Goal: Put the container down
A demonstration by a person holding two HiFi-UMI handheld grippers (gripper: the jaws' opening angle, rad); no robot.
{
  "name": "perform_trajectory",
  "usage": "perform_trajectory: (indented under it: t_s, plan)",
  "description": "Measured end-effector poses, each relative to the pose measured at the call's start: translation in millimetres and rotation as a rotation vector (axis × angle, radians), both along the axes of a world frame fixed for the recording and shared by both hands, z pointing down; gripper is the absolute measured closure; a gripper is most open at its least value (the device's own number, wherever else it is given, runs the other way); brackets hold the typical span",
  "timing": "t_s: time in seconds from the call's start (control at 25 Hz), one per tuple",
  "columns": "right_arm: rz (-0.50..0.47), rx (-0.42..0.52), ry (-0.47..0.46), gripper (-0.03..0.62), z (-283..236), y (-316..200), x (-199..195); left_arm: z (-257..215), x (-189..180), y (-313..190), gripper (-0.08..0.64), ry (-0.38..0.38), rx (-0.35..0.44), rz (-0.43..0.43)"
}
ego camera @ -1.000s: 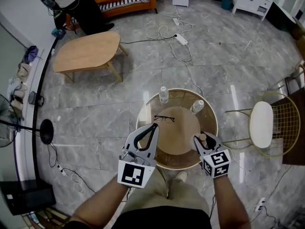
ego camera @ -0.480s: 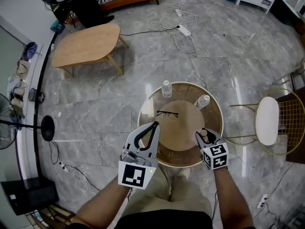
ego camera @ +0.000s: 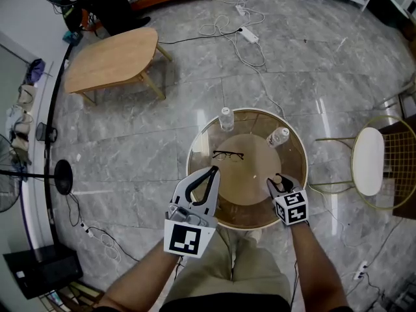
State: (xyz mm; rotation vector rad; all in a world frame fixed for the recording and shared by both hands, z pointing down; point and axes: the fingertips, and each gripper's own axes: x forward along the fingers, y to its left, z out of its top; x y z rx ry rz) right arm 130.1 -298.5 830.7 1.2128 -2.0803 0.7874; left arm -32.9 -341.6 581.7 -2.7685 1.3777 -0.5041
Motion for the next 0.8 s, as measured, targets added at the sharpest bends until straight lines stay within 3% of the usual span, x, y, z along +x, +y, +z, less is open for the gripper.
perform_trajectory:
  t_s: [0.36,0.8]
  plan:
    - [-0.01,-0.012,0.025,0.443,36.8,-5.9,-4.4,37.4,-7.2,-12.6,0.545,0.016,-0.071,-0.037]
    - [-0.013,-0.051,0.059,0.443,82.9,-12.3,-4.6,78.6,3.9,-27.0,0.546,0.003,-0.115,-0.02]
